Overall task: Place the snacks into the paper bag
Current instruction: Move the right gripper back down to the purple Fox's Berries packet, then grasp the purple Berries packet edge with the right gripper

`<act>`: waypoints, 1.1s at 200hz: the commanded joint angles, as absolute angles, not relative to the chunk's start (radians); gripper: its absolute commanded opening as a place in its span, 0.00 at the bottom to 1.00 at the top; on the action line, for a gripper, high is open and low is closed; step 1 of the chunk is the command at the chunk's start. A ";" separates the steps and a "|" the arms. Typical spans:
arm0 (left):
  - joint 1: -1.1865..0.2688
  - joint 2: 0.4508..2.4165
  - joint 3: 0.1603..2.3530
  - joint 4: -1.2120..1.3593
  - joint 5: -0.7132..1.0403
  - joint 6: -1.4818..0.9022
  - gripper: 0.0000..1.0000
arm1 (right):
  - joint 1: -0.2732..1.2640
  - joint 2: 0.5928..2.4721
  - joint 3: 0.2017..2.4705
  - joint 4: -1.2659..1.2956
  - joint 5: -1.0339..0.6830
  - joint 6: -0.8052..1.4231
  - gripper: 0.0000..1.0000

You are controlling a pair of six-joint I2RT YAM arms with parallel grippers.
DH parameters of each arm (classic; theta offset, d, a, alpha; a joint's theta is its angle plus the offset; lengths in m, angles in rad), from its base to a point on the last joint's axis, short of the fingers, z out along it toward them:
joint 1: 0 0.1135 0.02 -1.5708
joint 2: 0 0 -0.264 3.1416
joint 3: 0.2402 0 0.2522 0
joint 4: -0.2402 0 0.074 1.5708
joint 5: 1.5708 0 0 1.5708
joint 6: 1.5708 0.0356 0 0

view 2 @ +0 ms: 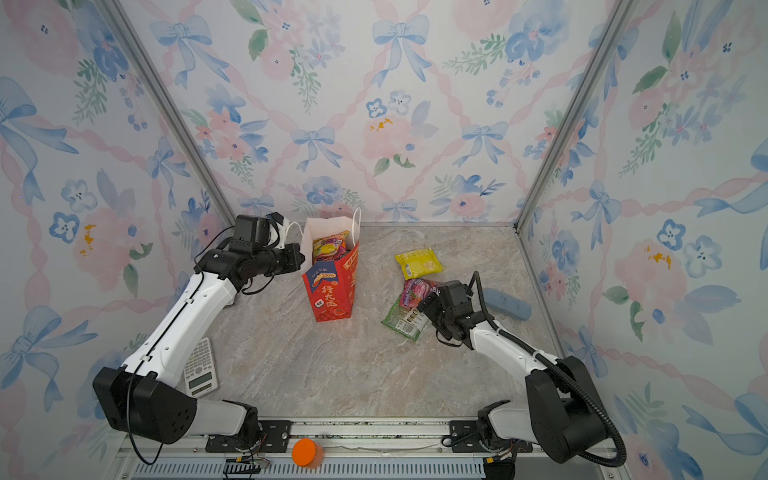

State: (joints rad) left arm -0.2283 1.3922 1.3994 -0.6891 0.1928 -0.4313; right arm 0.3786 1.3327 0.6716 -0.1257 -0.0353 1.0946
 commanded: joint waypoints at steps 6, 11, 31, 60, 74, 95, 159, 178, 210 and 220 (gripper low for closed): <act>-0.229 1.399 1.390 -0.734 0.210 -0.439 0.00 | 0.359 1.383 0.668 -0.042 -0.063 1.130 0.90; -0.229 1.397 1.388 -0.734 0.209 -0.439 0.00 | 0.357 1.391 0.670 -0.035 -0.067 1.131 0.90; -0.228 1.395 1.387 -0.733 0.206 -0.437 0.00 | 0.352 1.422 0.681 -0.011 -0.069 1.140 0.88; -0.228 1.396 1.386 -0.735 0.204 -0.437 0.00 | 0.346 1.462 0.680 0.035 -0.074 1.165 0.85; -0.228 1.396 1.387 -0.734 0.204 -0.437 0.00 | 0.344 1.485 0.679 0.055 -0.079 1.176 0.85; -0.226 1.397 1.389 -0.735 0.203 -0.435 0.00 | 0.334 1.519 0.681 0.089 -0.085 1.197 0.84; -0.224 1.391 1.385 -0.734 0.200 -0.434 0.00 | 0.298 1.588 0.690 0.157 -0.086 1.239 0.81; -0.223 1.389 1.385 -0.733 0.200 -0.433 0.00 | 0.284 1.603 0.695 0.163 -0.094 1.243 0.79; -0.221 1.385 1.385 -0.734 0.199 -0.433 0.00 | 0.260 1.618 0.687 0.190 -0.098 1.253 0.71; -0.221 1.385 1.385 -0.735 0.200 -0.433 0.00 | 0.256 1.620 0.687 0.189 -0.095 1.249 0.68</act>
